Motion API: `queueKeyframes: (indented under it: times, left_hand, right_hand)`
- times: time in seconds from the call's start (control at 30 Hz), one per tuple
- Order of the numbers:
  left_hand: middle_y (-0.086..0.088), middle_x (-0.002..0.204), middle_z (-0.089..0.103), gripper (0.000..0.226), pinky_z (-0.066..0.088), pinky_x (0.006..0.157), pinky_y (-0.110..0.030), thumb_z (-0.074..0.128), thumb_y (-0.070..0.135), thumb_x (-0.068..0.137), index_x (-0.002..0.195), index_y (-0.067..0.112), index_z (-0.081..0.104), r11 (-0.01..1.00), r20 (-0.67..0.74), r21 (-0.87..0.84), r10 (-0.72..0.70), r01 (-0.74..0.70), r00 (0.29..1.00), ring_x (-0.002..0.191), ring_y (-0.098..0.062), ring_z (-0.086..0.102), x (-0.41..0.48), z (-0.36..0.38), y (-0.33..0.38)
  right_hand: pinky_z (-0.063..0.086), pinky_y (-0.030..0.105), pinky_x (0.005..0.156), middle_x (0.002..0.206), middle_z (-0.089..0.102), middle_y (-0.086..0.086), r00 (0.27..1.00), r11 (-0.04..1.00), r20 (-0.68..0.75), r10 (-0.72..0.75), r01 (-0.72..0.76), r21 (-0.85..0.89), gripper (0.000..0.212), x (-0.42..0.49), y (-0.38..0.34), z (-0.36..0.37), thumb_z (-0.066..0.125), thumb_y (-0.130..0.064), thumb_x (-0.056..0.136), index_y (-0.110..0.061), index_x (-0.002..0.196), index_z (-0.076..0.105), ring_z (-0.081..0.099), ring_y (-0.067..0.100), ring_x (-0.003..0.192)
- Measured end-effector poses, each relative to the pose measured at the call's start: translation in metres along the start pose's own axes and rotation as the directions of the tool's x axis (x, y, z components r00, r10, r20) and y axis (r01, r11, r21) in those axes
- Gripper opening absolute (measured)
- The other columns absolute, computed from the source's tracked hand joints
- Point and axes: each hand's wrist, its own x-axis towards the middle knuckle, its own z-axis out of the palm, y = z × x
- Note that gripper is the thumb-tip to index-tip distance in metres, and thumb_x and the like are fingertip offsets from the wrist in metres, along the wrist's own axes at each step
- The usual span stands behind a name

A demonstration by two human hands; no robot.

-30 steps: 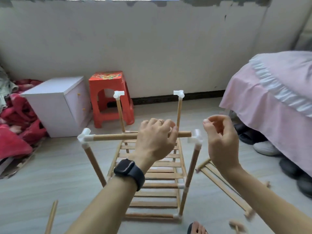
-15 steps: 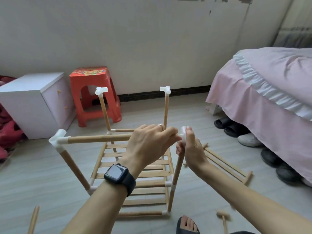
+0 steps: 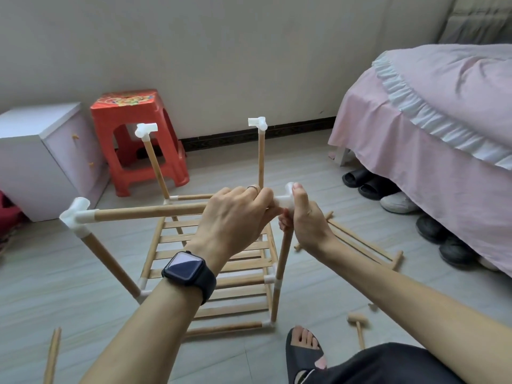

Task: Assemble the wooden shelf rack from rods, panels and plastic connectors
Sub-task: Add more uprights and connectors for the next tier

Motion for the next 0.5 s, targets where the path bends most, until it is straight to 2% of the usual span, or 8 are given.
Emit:
queueKeyframes:
  times: [0.13,0.27,0.33,0.4,0.47,0.5]
  left_hand:
    - [0.004,0.074,0.062,0.03,0.03,0.055,-0.03,0.055,0.048,0.099,0.091,0.02,0.057,1.0,0.055,-0.009,-0.007,0.008,0.998,0.061,-0.021,0.058,0.001,-0.004,0.002]
    - [0.005,0.068,0.061,0.029,0.033,0.057,-0.029,0.059,0.048,0.093,0.086,0.02,0.06,0.997,0.101,-0.013,-0.076,0.078,0.992,0.059,-0.02,0.057,-0.018,-0.018,-0.034]
    - [0.005,0.076,0.064,0.037,0.04,0.07,-0.036,0.052,0.058,0.094,0.091,0.022,0.063,0.99,0.135,0.056,-0.138,0.132,0.981,0.071,-0.022,0.06,-0.041,-0.029,-0.061]
    - [0.003,0.093,0.067,0.048,0.036,0.091,-0.046,0.046,0.068,0.093,0.103,0.027,0.068,0.975,0.117,0.114,-0.205,0.192,0.972,0.093,-0.023,0.061,-0.066,-0.043,-0.09]
    - [0.0,0.106,0.067,0.05,0.027,0.1,-0.05,0.043,0.069,0.092,0.11,0.03,0.068,0.921,0.039,0.138,-0.372,0.364,0.927,0.111,-0.024,0.056,-0.088,-0.06,-0.119]
    - [-0.003,0.111,0.065,0.049,0.026,0.101,-0.051,0.042,0.068,0.092,0.112,0.031,0.067,0.858,0.018,0.134,-0.503,0.496,0.864,0.116,-0.026,0.052,-0.094,-0.068,-0.132]
  right_hand:
    - [0.045,0.035,0.064,0.058,0.05,0.002,0.998,0.999,0.055,-0.008,0.01,-0.033,0.068,0.0,0.001,-0.002,0.019,-0.061,0.101,-0.016,0.061,0.052,0.05,0.014,0.059]
    - [0.05,0.024,0.061,0.059,0.053,0.004,0.997,0.999,0.072,-0.024,0.022,0.031,0.063,0.003,0.004,-0.009,0.026,-0.063,0.096,-0.019,0.06,0.053,0.054,0.015,0.058]
    - [0.049,0.024,0.059,0.058,0.053,0.005,0.997,0.998,0.07,-0.037,0.034,0.044,0.061,0.006,0.008,-0.012,0.027,-0.062,0.096,-0.023,0.056,0.054,0.054,0.016,0.056]
    - [0.047,0.027,0.058,0.056,0.052,0.003,0.998,0.998,0.045,-0.037,0.035,0.048,0.064,0.01,0.012,-0.012,0.029,-0.063,0.094,-0.024,0.051,0.054,0.052,0.016,0.054]
    - [0.045,0.031,0.058,0.054,0.051,0.002,1.0,0.997,0.006,-0.031,0.03,0.067,0.062,0.017,0.012,-0.01,0.03,-0.064,0.093,-0.023,0.053,0.053,0.051,0.015,0.052]
    - [0.044,0.032,0.059,0.054,0.05,0.002,1.0,0.997,-0.009,-0.027,0.028,0.073,0.06,0.021,0.011,-0.008,0.03,-0.063,0.093,-0.022,0.056,0.052,0.05,0.015,0.052]
